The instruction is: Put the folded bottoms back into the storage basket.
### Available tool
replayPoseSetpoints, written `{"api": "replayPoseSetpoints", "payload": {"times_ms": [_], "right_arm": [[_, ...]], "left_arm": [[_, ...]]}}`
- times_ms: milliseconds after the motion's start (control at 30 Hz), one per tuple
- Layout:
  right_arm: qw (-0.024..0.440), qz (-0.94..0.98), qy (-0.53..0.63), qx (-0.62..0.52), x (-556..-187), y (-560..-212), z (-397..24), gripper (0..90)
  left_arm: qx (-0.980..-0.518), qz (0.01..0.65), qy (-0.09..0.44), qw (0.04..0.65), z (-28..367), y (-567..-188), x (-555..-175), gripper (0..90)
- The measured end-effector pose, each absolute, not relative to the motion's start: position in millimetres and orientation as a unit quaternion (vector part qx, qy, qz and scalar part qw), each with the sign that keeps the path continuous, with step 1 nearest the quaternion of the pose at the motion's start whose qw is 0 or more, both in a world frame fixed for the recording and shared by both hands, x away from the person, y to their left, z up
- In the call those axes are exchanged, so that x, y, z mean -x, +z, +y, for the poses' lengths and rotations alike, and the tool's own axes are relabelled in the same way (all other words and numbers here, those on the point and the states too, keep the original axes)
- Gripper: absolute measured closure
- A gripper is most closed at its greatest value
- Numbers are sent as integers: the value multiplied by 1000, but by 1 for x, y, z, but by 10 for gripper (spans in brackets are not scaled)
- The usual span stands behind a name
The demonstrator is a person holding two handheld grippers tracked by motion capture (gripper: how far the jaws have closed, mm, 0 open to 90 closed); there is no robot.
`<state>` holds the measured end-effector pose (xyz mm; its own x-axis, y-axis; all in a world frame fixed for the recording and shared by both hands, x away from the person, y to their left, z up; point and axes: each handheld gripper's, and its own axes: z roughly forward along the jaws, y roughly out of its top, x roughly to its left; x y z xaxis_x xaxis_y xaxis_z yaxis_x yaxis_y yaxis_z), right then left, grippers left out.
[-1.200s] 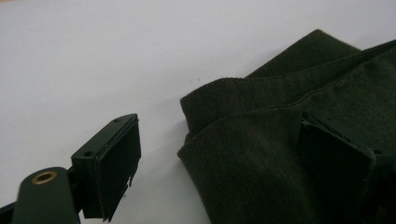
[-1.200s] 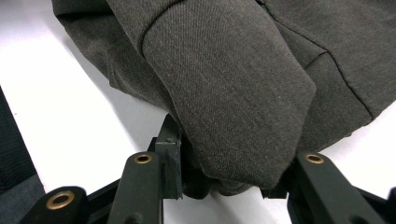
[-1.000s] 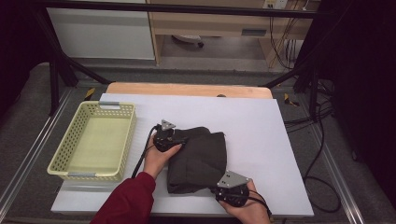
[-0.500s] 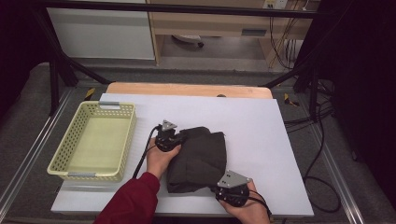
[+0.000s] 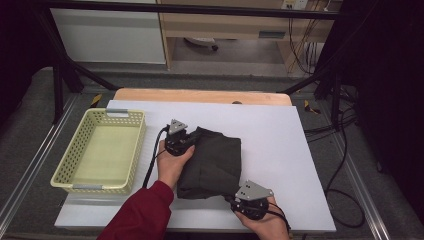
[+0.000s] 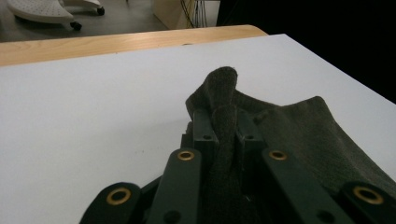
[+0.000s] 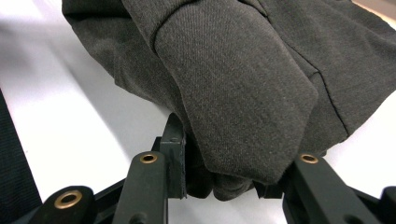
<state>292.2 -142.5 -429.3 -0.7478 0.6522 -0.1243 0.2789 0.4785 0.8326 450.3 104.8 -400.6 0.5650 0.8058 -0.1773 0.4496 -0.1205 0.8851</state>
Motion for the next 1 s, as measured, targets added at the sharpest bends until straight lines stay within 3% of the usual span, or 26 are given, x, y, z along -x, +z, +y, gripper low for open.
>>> {"api": "replayPoseSetpoints", "payload": {"times_ms": [600, 1000], "right_arm": [[226, 824, 445, -270, -326, -419, -141, 639], [222, 816, 456, -277, -327, -418, -142, 639]], "left_arm": [[-710, 450, 182, 509, 111, -377, -475, 829], [-722, 438, 183, 503, 106, -368, -480, 829]]}}
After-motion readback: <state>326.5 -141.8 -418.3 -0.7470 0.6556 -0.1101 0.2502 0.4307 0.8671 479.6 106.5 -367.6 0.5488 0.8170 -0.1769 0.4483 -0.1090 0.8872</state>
